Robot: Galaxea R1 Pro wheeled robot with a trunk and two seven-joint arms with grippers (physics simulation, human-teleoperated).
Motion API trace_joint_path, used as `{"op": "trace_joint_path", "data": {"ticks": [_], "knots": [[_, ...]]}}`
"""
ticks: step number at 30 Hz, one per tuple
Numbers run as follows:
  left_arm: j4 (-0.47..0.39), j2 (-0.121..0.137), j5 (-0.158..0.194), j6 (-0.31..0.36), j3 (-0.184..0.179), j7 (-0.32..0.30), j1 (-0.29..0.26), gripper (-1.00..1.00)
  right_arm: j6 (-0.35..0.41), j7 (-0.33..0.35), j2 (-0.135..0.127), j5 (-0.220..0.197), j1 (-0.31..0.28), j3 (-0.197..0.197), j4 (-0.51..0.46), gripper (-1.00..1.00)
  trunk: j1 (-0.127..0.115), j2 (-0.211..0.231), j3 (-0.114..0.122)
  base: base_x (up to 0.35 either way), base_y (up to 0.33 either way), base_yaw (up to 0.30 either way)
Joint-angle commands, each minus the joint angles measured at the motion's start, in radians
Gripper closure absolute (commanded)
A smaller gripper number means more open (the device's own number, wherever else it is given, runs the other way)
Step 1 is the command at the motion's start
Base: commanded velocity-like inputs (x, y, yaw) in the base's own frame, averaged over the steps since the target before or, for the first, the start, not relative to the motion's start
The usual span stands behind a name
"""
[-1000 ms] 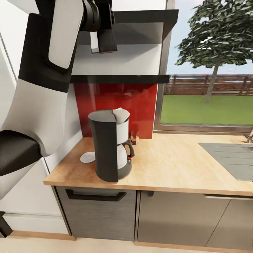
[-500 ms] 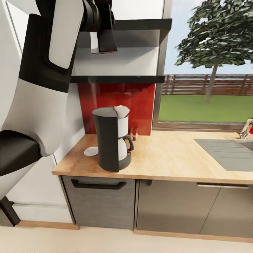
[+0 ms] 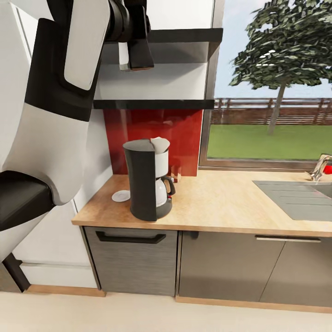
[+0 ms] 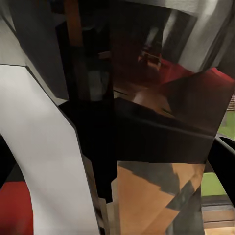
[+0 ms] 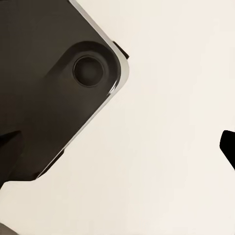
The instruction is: Set up a coffee station on the kitchen countertop: keep the coffee maker on the countertop, move the bottle of coffee from the kitchen shelf to the counter next to the coffee maker, place a paper coffee filter on top of the coffee maker, put the saucer next to the coffee maker with the coffee cup on the saucer, and place the electric kettle next to the coffee maker.
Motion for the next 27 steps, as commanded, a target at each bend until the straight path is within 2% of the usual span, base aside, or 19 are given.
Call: {"op": "trace_joint_path", "data": {"ticks": [1, 3, 17, 22, 23, 24, 25, 26, 27], "knots": [[0.000, 0.000, 0.010, 0.002, -0.001, 0.010, -0.001, 1.00, -0.006, 0.000, 0.000, -0.007, -0.002, 0.008, 0.003, -1.00, 0.000, -0.001, -0.001, -0.002, 0.000, 0.000], [0.000, 0.000, 0.010, 0.002, -0.002, 0.011, -0.001, 1.00, -0.006, 0.000, 0.000, -0.007, -0.002, 0.008, 0.003, -1.00, 0.000, -0.001, -0.001, -0.001, 0.000, 0.000], [-0.010, -0.001, 0.010, 0.001, -0.003, 0.011, 0.007, 1.00, -0.007, -0.001, -0.003, -0.010, -0.003, 0.006, -0.004, -1.00, 0.054, -0.099, -0.045, 0.000, 0.000, 0.000], [-0.061, -0.001, 0.010, 0.001, -0.003, 0.011, 0.049, 1.00, -0.005, 0.002, -0.007, -0.014, -0.007, 0.003, -0.065, -1.00, 0.073, -0.134, -0.061, 0.000, 0.000, 0.000], [-0.103, 0.000, 0.010, 0.001, -0.002, 0.011, 0.085, 1.00, -0.004, 0.003, -0.009, -0.024, -0.008, -0.004, -0.098, -1.00, 0.077, -0.141, -0.064, 0.000, 0.000, 0.000], [-0.115, 0.000, 0.009, 0.001, -0.002, 0.011, 0.096, 1.00, -0.004, 0.004, -0.009, -0.031, -0.010, -0.009, -0.106, -1.00, 0.081, -0.148, -0.067, 0.000, 0.000, 0.000], [-0.127, 0.000, 0.009, 0.001, -0.002, 0.011, 0.106, 1.00, -0.003, 0.005, -0.011, -0.057, -0.012, -0.020, -0.117, -1.00, 0.084, -0.155, -0.070, 0.000, 0.000, 0.000], [-0.210, 0.001, 0.008, 0.001, -0.003, 0.012, 0.181, 1.00, 0.000, 0.008, -0.024, -0.219, -0.040, -0.061, -0.135, -1.00, 0.088, -0.162, -0.073, 0.000, 0.000, 0.000], [-0.224, 0.003, 0.008, 0.000, -0.003, 0.012, 0.195, 1.00, 0.000, 0.010, -0.026, -0.254, -0.048, -0.065, -0.137, -1.00, 0.092, -0.169, -0.077, 0.000, 0.000, 0.000]]}}
